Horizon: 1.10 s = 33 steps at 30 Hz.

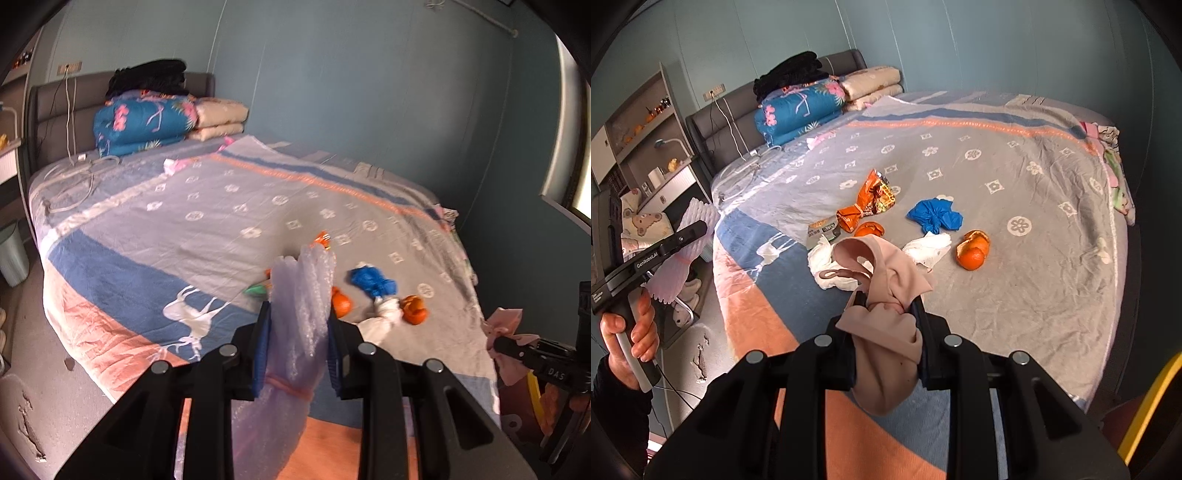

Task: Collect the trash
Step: 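Lift and carry the mesh net and pink cloth over the bin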

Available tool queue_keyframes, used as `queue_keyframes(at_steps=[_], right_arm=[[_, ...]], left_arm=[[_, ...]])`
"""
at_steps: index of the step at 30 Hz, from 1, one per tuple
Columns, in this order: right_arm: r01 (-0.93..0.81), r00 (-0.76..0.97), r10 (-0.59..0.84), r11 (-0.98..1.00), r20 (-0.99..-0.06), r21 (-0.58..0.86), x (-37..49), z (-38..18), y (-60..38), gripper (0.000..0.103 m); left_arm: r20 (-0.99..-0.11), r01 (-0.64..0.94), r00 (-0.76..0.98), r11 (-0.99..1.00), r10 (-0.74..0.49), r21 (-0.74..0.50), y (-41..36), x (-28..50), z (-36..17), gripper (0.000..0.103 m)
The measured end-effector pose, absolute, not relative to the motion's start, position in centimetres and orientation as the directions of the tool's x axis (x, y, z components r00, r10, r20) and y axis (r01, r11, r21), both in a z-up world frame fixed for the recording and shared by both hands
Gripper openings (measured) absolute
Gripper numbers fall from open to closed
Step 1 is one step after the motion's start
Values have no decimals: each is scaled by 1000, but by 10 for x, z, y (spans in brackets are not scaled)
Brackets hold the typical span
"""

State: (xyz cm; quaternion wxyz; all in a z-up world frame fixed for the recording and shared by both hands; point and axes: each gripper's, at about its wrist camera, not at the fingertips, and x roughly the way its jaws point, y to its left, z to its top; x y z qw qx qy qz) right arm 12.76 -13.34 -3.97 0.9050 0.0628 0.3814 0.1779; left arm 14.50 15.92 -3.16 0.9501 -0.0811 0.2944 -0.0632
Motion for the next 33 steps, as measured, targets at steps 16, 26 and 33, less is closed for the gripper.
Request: queue_keyframes(at_steps=[16, 26, 33], right_arm=[[-249, 731, 358, 933, -581, 260, 58, 14, -193, 23], [-200, 791, 317, 942, -524, 269, 25, 35, -235, 23], [-160, 826, 283, 947, -487, 279, 4, 46, -262, 23]], left_arm=[[-462, 171, 858, 972, -226, -158, 79, 86, 25, 25], [-411, 258, 861, 954, -299, -152, 33, 64, 50, 25], [-391, 306, 858, 942, -334, -136, 4, 54, 62, 25]])
